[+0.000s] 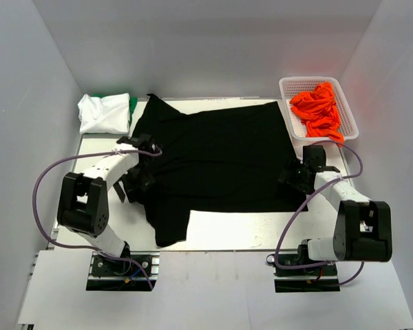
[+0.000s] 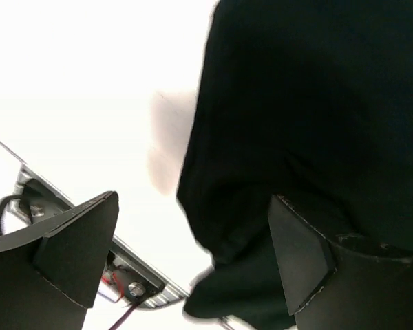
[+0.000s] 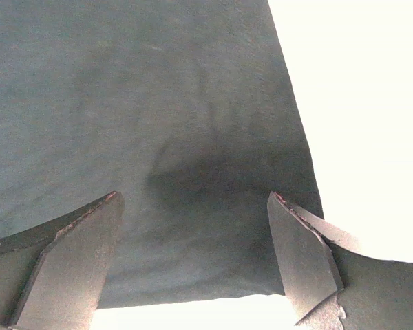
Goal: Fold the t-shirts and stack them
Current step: Flatten out the tshirt
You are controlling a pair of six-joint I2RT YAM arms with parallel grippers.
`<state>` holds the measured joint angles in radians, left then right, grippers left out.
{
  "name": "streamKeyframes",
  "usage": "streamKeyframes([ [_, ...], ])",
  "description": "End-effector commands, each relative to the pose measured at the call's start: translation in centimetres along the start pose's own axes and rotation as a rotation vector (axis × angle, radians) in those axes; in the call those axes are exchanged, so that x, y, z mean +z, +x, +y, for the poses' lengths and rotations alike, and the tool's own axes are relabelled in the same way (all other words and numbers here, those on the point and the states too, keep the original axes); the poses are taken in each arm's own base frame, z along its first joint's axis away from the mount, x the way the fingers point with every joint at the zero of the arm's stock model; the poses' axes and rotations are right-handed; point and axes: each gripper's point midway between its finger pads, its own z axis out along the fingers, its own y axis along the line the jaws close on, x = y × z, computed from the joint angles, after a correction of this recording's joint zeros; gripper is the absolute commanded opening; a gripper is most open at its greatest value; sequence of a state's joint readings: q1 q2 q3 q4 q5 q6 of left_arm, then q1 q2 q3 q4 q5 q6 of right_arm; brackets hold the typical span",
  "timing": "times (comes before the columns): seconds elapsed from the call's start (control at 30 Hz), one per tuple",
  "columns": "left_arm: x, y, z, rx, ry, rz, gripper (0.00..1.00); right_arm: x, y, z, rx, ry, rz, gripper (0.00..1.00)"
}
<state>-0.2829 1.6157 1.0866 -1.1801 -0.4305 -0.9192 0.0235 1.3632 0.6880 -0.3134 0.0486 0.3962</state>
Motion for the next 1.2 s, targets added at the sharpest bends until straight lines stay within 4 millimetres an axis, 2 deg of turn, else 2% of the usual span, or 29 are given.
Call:
streamKeyframes([
  [0.0,-4.8,-2.5,-0.1,0.078,0.107,-0.073,0.99,-3.3,-3.9,2.2,-0.065,-0.094,-0.133,0.90],
  [0.03,-5.8,-3.1,-1.3,0.073,0.186,-0.090,0.99,-4.1,-4.1,3.7,-0.082,-0.172,-0.137,0.90],
  [0.1,-8.6,-3.2,-3.9,0.140,0.418,-0.111,0.99,-5.1,-4.7,4.8,-0.111,-0.219,-0.163,0.90],
  [0.13,-9.9,-4.2,-6.2,0.137,0.555,-0.151,0.99,-5.7,-5.2,5.6,-0.142,-0.248,-0.181,0.90],
  [0.2,-10.6,-5.1,-7.6,0.179,0.623,-0.196,0.99,-5.5,-5.4,5.9,-0.159,-0.252,-0.180,0.90],
  [0.23,-11.6,-5.9,-9.1,0.193,0.676,-0.224,0.99,-5.4,-5.9,6.2,-0.183,-0.250,-0.184,0.90],
  [0.3,-10.9,-6.6,-10.8,0.226,0.682,-0.230,0.99,-4.9,-6.2,6.9,-0.200,-0.257,-0.170,0.90],
  [0.33,-8.9,-6.5,-12.2,0.257,0.646,-0.193,0.99,-3.7,-5.5,7.0,-0.217,-0.254,-0.131,0.90],
  [0.4,-7.6,-7.9,-14.0,0.267,0.632,-0.187,0.99,-3.5,-6.5,8.1,-0.246,-0.278,-0.149,0.90],
  [0.43,-6.4,-8.5,-14.4,0.261,0.598,-0.178,0.99,-2.2,-5.7,8.5,-0.271,-0.273,-0.105,0.90],
  [0.47,-4.8,-8.8,-16.0,0.273,0.573,-0.147,0.99,-2.2,-7.0,8.9,-0.281,-0.256,-0.126,0.90],
  [0.57,-2.9,-9.9,-17.6,0.295,0.532,-0.155,0.99,0.1,-6.7,8.9,-0.297,-0.212,-0.075,0.90],
  [0.6,-1.5,-9.7,-18.5,0.303,0.517,-0.135,0.99,0.8,-6.6,9.0,-0.297,-0.199,-0.055,0.90],
  [0.63,-0.9,-10.0,-18.9,0.310,0.509,-0.143,0.99,1.0,-6.9,9.4,-0.299,-0.203,-0.055,0.90],
  [0.7,-0.1,-11.0,-19.6,0.296,0.499,-0.153,0.99,2.8,-6.6,9.1,-0.289,-0.169,-0.011,0.90],
  [0.73,1.0,-11.5,-19.8,0.300,0.478,-0.149,0.99,3.0,-7.5,9.1,-0.282,-0.145,-0.024,0.90],
  [0.77,1.4,-11.7,-20.3,0.310,0.479,-0.153,0.99,4.6,-6.3,8.5,-0.274,-0.113,0.037,0.90],
  [0.8,1.7,-12.0,-20.8,0.319,0.481,-0.160,0.99,4.7,-7.9,9.1,-0.266,-0.119,0.011,0.90],
  [0.83,1.5,-12.7,-21.5,0.324,0.491,-0.176,0.99,5.1,-7.9,9.2,-0.267,-0.118,0.022,0.90],
  [0.87,2.9,-13.1,-22.0,0.349,0.480,-0.176,0.99,6.8,-6.6,8.6,-0.267,-0.091,0.089,0.90],
  [0.9,3.3,-13.5,-22.6,0.371,0.484,-0.191,0.99,7.1,-7.9,8.5,-0.271,-0.059,0.060,0.90],
  [0.93,2.3,-15.1,-23.9,0.375,0.517,-0.231,0.99,7.2,-8.9,9.1,-0.276,-0.063,0.040,0.90],
  [0.97,3.8,-15.0,-24.8,0.411,0.504,-0.224,0.99,8.0,-8.6,8.9,-0.276,-0.049,0.067,0.90],
  [1.0,3.9,-14.9,-25.5,0.434,0.524,-0.204,0.99,8.7,-9.5,9.3,-0.284,-0.049,0.058,0.90],
  [1.03,2.4,-16.8,-26.9,0.425,0.563,-0.254,0.99,9.0,-10.3,9.6,-0.284,-0.045,0.051,0.90],
  [1.07,2.5,-17.6,-27.3,0.441,0.577,-0.268,0.99,9.0,-11.5,10.2,-0.293,-0.048,0.034,0.90],
  [1.1,2.0,-18.3,-28.2,0.443,0.596,-0.267,0.99,9.5,-11.6,10.0,-0.313,-0.032,0.038,0.90],
  [1.13,1.5,-18.6,-28.6,0.443,0.609,-0.269,0.99,8.9,-13.4,10.9,-0.316,-0.046,0.001,0.90],
  [1.17,1.0,-19.0,-28.9,0.450,0.623,-0.277,0.99,8.7,-13.8,11.3,-0.342,-0.058,-0.007,0.90],
])
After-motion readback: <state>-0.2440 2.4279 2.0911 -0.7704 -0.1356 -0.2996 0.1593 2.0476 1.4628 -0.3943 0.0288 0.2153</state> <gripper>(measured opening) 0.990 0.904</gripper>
